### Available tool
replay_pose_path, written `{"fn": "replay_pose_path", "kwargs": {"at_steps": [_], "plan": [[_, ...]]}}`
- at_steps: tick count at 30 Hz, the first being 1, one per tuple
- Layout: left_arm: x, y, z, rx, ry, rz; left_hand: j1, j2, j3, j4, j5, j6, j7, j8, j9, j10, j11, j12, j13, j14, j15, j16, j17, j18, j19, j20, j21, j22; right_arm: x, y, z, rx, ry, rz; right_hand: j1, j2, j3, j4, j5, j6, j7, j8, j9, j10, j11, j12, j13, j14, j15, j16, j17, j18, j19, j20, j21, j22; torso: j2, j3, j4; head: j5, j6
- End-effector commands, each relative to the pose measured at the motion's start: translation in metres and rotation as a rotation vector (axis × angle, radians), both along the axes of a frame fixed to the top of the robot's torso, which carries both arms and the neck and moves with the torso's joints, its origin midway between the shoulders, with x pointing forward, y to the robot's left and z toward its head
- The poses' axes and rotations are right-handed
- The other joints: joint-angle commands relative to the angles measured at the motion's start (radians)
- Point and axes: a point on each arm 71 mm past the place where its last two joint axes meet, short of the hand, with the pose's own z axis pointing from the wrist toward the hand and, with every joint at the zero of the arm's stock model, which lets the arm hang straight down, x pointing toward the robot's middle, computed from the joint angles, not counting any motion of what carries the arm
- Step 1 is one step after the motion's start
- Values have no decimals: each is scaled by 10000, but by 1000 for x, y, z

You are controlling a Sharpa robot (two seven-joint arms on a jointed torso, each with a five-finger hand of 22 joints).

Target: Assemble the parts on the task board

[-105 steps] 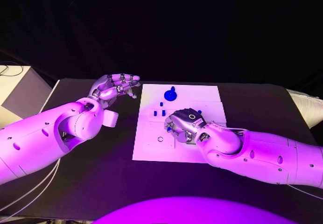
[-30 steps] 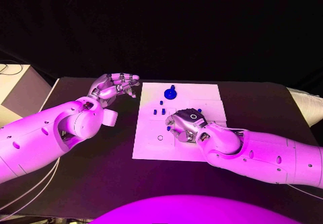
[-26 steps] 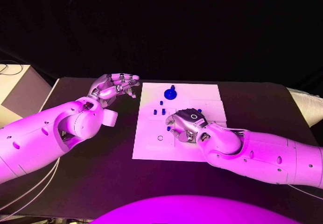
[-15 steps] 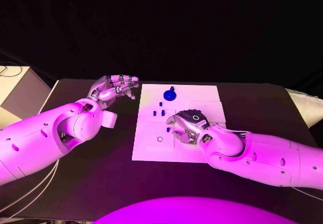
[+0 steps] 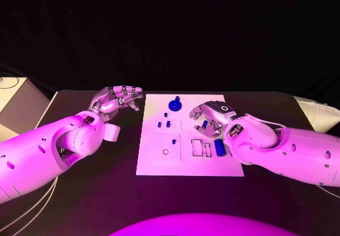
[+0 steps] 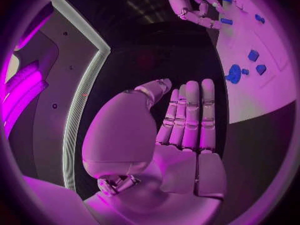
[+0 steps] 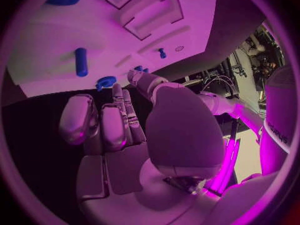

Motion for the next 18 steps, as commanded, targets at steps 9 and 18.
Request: {"fn": "replay_pose_path", "kwargs": {"at_steps": [9,18], "plan": [[0,-3,0,-136,-4,-103,102,-5,-66,-8,30,24,23,32,-14,-65,-17,63,-14,42,-48,-39,-17,145,57,23,-33,-8,19,-19,0,-1230,934,142,46,115,-1098,172,36,-39,-251,-158,-59,-214,22,-32,-3,138,9,155,31,-96,59,-4,30,64,25,13,30,-78,104],[0,-2,0,-128,-1,-89,102,-7,-84,5,28,25,22,38,-17,-59,-17,68,-17,46,-48,-46,-22,144,68,22,-47,-18,24,-20,-7,-2050,1352,140,254,219,-1543,358,-25,39,-289,-175,-75,-241,21,16,9,118,12,167,-16,-89,48,4,-10,57,33,4,35,-66,68]]}}
